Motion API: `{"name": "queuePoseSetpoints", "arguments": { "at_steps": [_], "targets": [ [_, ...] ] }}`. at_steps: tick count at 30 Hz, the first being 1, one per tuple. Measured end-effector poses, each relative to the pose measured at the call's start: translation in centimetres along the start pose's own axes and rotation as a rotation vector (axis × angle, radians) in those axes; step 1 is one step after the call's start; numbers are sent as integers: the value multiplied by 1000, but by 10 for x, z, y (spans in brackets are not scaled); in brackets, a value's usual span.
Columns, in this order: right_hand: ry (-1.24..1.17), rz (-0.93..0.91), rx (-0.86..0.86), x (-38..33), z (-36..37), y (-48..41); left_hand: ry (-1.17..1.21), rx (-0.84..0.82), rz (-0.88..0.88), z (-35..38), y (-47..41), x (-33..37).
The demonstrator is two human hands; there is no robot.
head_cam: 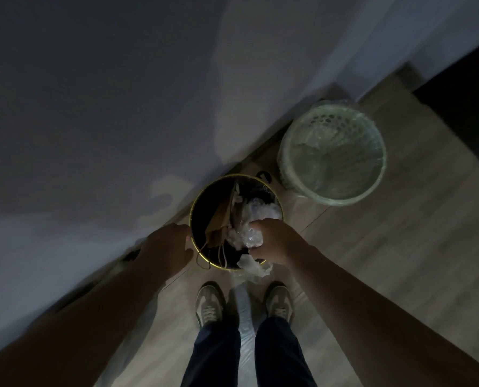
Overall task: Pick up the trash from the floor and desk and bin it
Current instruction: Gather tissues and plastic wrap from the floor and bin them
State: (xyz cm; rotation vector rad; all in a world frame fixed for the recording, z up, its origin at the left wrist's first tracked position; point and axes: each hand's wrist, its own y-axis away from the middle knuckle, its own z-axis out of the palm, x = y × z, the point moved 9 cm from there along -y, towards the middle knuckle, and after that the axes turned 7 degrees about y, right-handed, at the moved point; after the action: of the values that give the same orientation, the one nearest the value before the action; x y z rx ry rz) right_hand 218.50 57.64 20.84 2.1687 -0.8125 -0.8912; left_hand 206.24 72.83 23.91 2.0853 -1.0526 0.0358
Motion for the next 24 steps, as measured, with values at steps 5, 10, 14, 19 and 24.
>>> {"name": "queuePoseSetpoints", "arguments": {
  "at_steps": [5, 10, 14, 19, 24],
  "targets": [
    [68, -29, 47, -3, -8, 12, -28, -34, 8, 1, 6, 8],
    [102, -30, 101, -8, -26, 43, -84, -53, 29, -13, 25, 26],
    [107, -66, 156, -29, -60, 86, -123, -58, 75, -47, 51, 52],
    [141, -89, 229, -62, -118, 152, -197, -57, 157, -117, 100, 98],
    [103, -61, 363, -85, -171, 219, -194, 65, 208, -186, 157, 136]
  ]
}}
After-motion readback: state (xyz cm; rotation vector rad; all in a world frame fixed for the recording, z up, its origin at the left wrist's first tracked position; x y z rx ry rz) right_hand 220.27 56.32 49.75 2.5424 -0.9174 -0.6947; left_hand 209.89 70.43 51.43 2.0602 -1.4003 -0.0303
